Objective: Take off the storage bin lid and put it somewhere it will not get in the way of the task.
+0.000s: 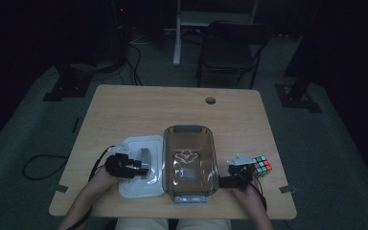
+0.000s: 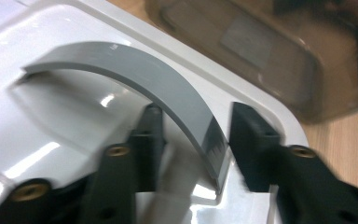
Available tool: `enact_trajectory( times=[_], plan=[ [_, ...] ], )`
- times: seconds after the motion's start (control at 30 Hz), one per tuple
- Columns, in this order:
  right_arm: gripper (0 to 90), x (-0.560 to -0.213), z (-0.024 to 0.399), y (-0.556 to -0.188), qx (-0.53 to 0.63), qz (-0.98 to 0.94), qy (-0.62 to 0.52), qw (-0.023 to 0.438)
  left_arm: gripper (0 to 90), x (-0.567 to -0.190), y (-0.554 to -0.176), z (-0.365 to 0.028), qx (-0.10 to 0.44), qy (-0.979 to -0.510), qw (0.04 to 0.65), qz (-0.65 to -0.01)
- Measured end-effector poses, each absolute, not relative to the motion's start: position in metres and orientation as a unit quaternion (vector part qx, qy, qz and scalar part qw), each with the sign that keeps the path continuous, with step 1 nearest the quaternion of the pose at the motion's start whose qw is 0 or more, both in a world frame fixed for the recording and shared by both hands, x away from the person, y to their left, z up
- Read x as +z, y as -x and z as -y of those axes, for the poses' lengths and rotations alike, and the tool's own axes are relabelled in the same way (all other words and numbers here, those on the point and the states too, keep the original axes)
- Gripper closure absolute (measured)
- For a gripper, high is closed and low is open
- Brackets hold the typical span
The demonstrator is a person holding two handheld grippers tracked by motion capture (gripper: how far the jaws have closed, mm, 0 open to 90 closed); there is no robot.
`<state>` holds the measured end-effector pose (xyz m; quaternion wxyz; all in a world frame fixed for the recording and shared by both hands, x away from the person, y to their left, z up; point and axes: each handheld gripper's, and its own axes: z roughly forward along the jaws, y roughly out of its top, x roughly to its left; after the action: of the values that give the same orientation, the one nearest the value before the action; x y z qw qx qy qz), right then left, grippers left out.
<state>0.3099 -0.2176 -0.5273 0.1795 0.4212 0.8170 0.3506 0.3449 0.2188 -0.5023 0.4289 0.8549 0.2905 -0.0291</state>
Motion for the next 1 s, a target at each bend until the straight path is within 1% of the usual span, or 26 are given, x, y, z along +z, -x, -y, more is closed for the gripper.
enact_trajectory(
  times=[0.07,0.1,0.13,0.17,0.23,0.27,0.3,0.33,0.5,0.6,0.63,0.73,0.8,0.93,0.97,1.0],
  plan=[
    [13.1,-0.527,0.218,-0.31,0.351,-0.817,-0.421,0.179,48.2,-0.501,-0.345,-0.22,-0.03,-0.851,0.434,-0.294],
    [13.1,-0.527,0.218,-0.31,0.351,-0.817,-0.421,0.179,48.2,-0.499,-0.344,-0.22,-0.029,-0.847,0.439,-0.297],
    [13.2,-0.527,0.218,-0.31,0.351,-0.817,-0.421,0.179,42.3,-0.498,-0.343,-0.221,-0.025,-0.846,0.44,-0.3],
    [13.2,-0.527,0.218,-0.31,0.351,-0.817,-0.421,0.179,40.2,-0.497,-0.343,-0.221,-0.021,-0.845,0.44,-0.302],
    [13.2,-0.527,0.218,-0.31,0.35,-0.817,-0.421,0.18,39.9,-0.495,-0.342,-0.224,-0.024,-0.839,0.45,-0.304],
    [13.2,-0.527,0.218,-0.31,0.351,-0.817,-0.421,0.18,36.7,-0.494,-0.342,-0.225,-0.018,-0.838,0.449,-0.309],
    [13.2,-0.527,0.218,-0.31,0.351,-0.817,-0.421,0.18,36.0,-0.494,-0.342,-0.226,-0.018,-0.836,0.451,-0.311],
    [13.2,-0.527,0.218,-0.31,0.351,-0.817,-0.421,0.18,33.0,-0.494,-0.342,-0.227,-0.019,-0.836,0.451,-0.313],
    [13.1,-0.527,0.218,-0.31,0.351,-0.817,-0.421,0.179,29.0,-0.491,-0.341,-0.232,0.018,-0.827,0.449,-0.338],
    [13.2,-0.527,0.218,-0.31,0.351,-0.817,-0.421,0.179,23.7,-0.488,-0.339,-0.236,0.042,-0.825,0.441,-0.352],
    [13.2,-0.527,0.218,-0.31,0.351,-0.817,-0.421,0.18,18.1,-0.487,-0.338,-0.237,0.047,-0.823,0.44,-0.356],
    [13.2,-0.527,0.218,-0.31,0.351,-0.817,-0.421,0.179,17.6,-0.483,-0.335,-0.243,0.066,-0.813,0.447,-0.367],
    [13.1,-0.527,0.218,-0.31,0.351,-0.817,-0.421,0.18,9.9,-0.481,-0.333,-0.246,0.075,-0.811,0.444,-0.374],
    [13.1,-0.527,0.218,-0.31,0.351,-0.817,-0.421,0.18,9.2,-0.479,-0.33,-0.254,0.092,-0.805,0.433,-0.394],
    [13.1,-0.527,0.218,-0.31,0.351,-0.817,-0.421,0.179,1.7,-0.48,-0.33,-0.256,0.092,-0.806,0.428,-0.399],
    [13.1,-0.527,0.218,-0.31,0.351,-0.817,-0.421,0.18,0.5,-0.481,-0.329,-0.259,0.098,-0.801,0.427,-0.408]
  ],
)
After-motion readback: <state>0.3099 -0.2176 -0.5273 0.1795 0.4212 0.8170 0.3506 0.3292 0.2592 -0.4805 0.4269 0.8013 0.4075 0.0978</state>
